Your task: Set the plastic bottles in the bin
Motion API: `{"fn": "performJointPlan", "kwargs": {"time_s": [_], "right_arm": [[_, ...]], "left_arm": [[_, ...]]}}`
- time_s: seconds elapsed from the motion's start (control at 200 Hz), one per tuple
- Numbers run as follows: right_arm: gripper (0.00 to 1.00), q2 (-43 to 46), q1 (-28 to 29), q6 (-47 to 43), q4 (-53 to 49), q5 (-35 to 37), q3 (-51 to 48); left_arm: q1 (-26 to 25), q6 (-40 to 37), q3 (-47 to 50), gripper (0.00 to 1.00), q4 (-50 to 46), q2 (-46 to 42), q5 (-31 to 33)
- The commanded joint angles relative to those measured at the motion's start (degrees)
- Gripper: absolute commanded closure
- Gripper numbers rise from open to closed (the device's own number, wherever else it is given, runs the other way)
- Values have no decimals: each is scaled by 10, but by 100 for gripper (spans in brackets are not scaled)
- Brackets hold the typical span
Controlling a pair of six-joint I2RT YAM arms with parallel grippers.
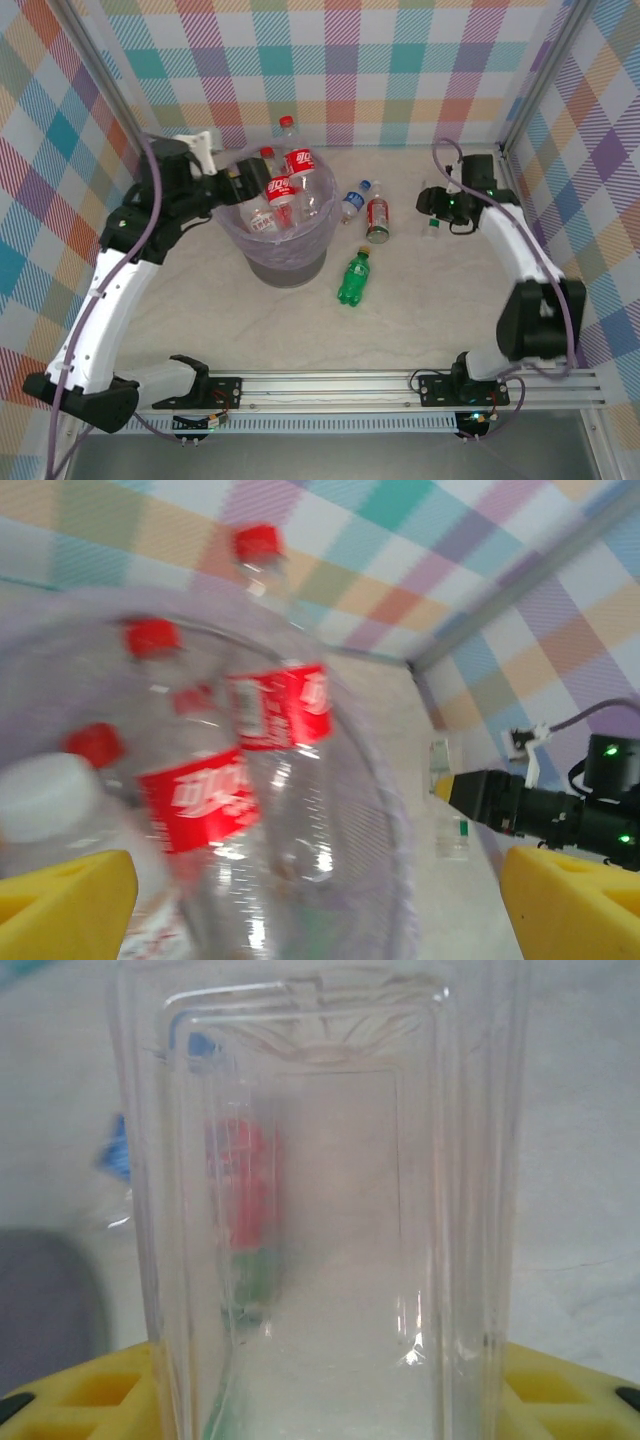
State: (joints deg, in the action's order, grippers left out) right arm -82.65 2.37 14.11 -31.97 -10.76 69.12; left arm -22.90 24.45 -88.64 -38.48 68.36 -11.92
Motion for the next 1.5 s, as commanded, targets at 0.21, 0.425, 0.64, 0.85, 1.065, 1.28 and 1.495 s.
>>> {"fn": "performJointPlan", "kwargs": {"time_s": [0.21,0.425,0.64,0.85,1.065,1.28,1.495], "right_arm": [[47,247,62,-58,41,-212,-128],[46,296,146,-74,85,-204,-163],[47,300,185,-68,135,-183,-175],[47,288,193,-64,171,-185,-180],[47,282,193,-63,189,-201,-167],[47,272,197,-68,187,-210,-156],[46,270,199,-69,178,-219,-143]], "left_arm": [[-161,51,-42,10,99,99,12],[-214,68,-55,10,123,175,-5],[-230,104,-26,11,171,201,-23],[-244,111,-23,9,170,215,-36],[-246,103,-28,10,163,227,-44],[-247,104,-41,21,175,248,-52],[-247,104,-52,34,190,265,-52]]}}
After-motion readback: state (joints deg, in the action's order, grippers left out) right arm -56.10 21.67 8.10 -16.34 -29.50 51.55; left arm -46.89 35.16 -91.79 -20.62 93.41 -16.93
